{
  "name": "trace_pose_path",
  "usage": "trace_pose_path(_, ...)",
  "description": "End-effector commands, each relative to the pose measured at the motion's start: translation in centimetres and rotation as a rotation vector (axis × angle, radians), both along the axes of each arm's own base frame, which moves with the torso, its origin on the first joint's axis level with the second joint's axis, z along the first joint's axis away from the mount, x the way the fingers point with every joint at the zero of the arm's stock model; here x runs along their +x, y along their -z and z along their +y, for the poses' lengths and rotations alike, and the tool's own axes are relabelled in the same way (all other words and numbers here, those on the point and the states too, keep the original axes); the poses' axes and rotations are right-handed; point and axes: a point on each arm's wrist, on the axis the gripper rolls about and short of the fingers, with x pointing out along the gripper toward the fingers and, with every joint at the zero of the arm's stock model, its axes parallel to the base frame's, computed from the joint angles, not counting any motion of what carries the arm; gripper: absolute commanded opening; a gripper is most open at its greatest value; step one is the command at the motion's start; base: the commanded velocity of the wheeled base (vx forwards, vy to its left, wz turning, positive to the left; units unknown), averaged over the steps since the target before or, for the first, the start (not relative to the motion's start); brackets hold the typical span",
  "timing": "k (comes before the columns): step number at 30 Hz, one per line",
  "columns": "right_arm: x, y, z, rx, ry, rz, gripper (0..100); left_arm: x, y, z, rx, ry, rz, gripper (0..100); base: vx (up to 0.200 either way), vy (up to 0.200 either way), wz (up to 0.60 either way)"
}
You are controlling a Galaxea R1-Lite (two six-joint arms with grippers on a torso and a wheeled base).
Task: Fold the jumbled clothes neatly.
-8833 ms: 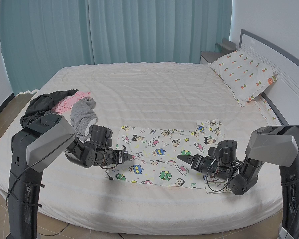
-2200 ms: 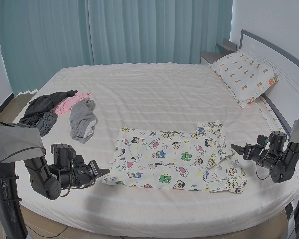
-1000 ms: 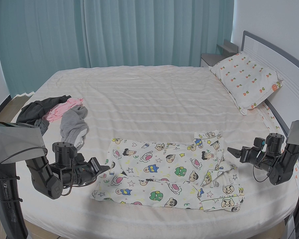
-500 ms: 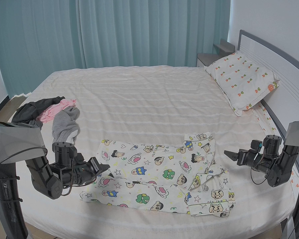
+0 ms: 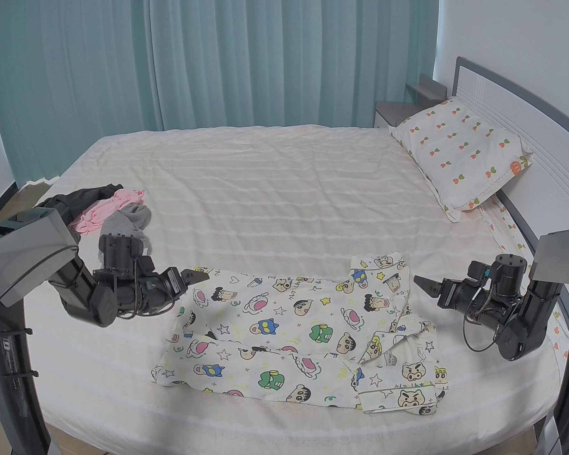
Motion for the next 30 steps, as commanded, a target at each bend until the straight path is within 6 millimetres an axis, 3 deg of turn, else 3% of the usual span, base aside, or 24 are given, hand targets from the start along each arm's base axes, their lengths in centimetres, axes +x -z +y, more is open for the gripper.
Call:
trace_pose_path(1,0.1,0.7,1.9,0.025,-0.013,0.020,100,5.4,1.9,0.8,0.108,-0.031,-0.030,100,0.000,0.000,0.00)
trace_pose_path(6,0.1,1.8,1.9,0.019,-0.009,0.050,100,7.5,4.8,-0.1,0.136,-0.044,0.008,100,0.000,0.000,0.00)
trace_pose_path(11,0.0,1.9,2.1,0.018,-0.013,0.053,100,8.4,6.1,-0.4,0.158,-0.062,0.021,100,0.000,0.000,0.00)
trace_pose_path(30,0.0,2.3,2.2,0.013,-0.011,0.050,100,10.0,5.9,-1.4,0.165,-0.043,0.019,100,0.000,0.000,0.00)
